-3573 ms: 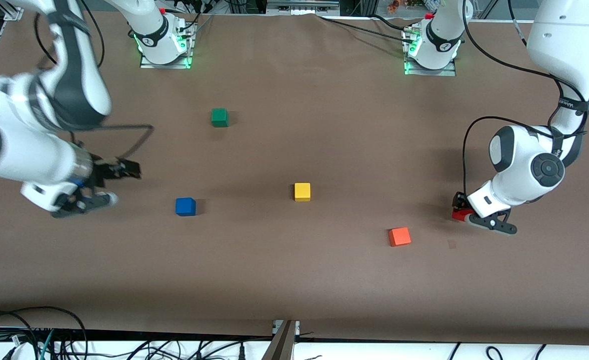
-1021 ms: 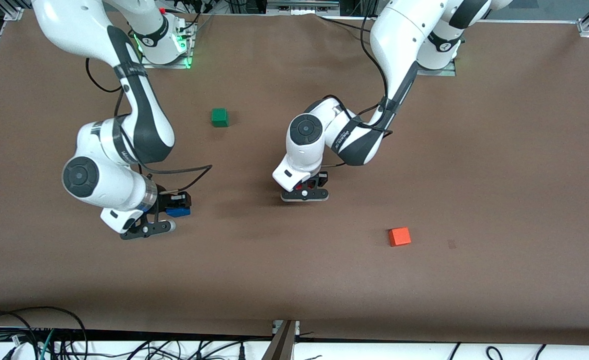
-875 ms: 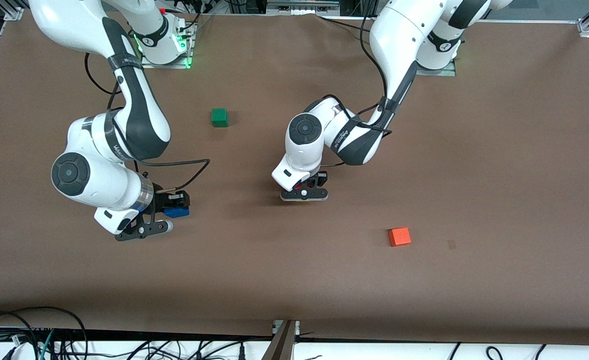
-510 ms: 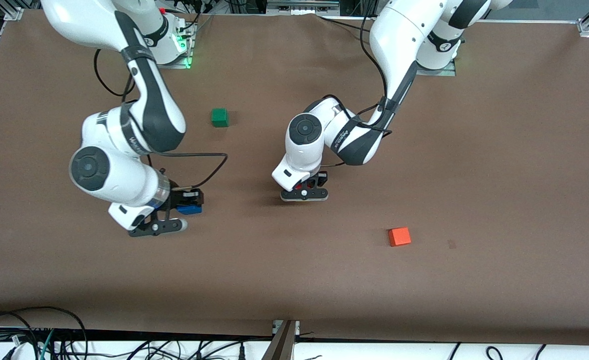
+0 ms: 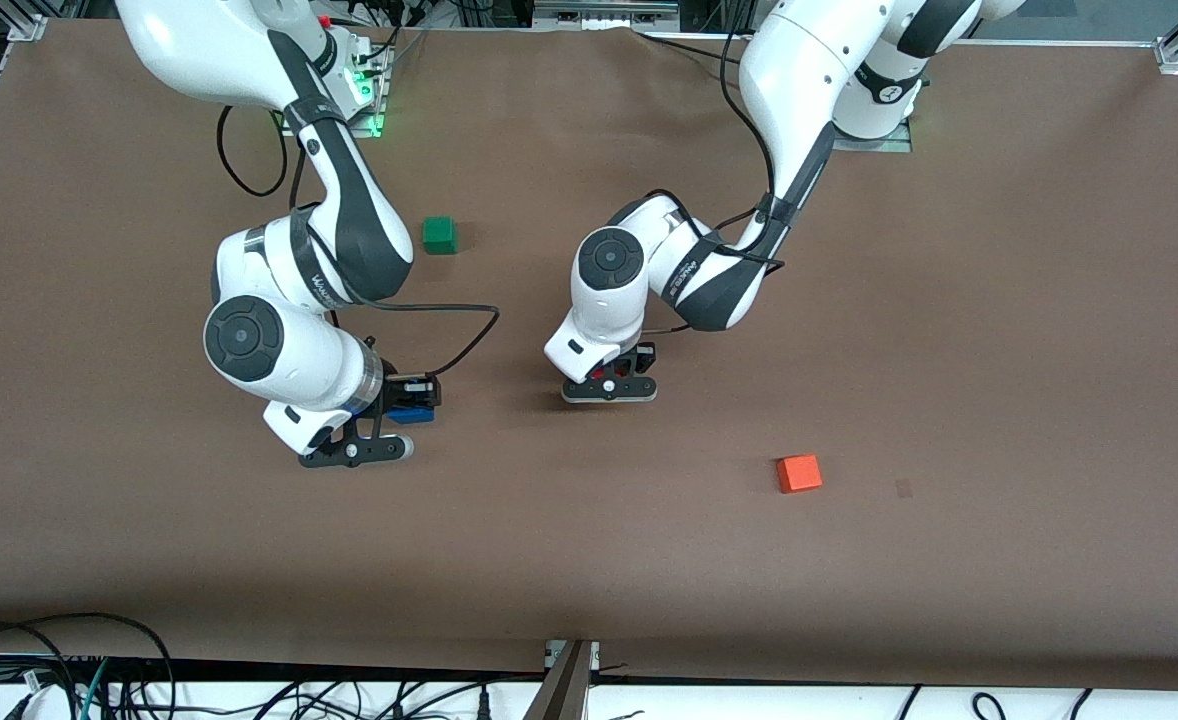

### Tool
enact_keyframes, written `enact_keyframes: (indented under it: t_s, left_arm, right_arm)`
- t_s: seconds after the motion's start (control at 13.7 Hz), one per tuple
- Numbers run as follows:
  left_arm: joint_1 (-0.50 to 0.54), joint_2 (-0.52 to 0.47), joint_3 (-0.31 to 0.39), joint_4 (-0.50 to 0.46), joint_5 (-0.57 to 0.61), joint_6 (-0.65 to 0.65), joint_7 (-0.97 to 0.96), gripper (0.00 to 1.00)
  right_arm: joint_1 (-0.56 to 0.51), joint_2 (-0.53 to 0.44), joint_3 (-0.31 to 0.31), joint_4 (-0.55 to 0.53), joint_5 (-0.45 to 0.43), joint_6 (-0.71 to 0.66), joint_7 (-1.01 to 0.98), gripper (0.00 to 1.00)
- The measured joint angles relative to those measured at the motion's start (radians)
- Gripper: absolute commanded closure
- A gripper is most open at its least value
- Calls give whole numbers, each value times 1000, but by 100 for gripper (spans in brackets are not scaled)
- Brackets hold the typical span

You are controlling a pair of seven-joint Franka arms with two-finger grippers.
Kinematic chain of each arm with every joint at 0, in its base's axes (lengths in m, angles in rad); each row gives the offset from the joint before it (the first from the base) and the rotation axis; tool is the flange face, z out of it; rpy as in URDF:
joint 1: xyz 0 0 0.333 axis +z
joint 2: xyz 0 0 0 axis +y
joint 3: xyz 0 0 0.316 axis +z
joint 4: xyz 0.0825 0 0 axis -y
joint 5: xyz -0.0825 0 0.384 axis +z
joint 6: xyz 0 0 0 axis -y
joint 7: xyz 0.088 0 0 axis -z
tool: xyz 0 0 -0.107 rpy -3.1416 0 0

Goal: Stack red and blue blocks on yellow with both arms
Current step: 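Lower the red cube onto the yellow cube and open the left gripper, then withdraw the left gripper while the right gripper carries blue over the stack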

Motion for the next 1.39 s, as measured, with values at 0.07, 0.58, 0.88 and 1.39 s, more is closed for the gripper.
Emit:
enact_keyframes:
  t_s: [0.07, 0.58, 0.88, 1.39]
  left_arm:
    - [0, 0, 0, 0, 0, -1, 0, 37]
    - [1, 0, 5, 26, 0, -41, -3, 0]
    - [60, -11, 29, 190, 0, -243, 25, 0]
    - [387, -165, 26, 283, 0, -506, 346, 0]
  right_arm:
    - [1, 0, 0, 1, 0, 0, 2, 70]
    - [8, 0, 0, 2, -10, 1, 8, 70]
    - [12, 0, 0, 3, -11, 1, 34, 70]
    - [196, 120, 0, 189, -63, -1, 367, 70]
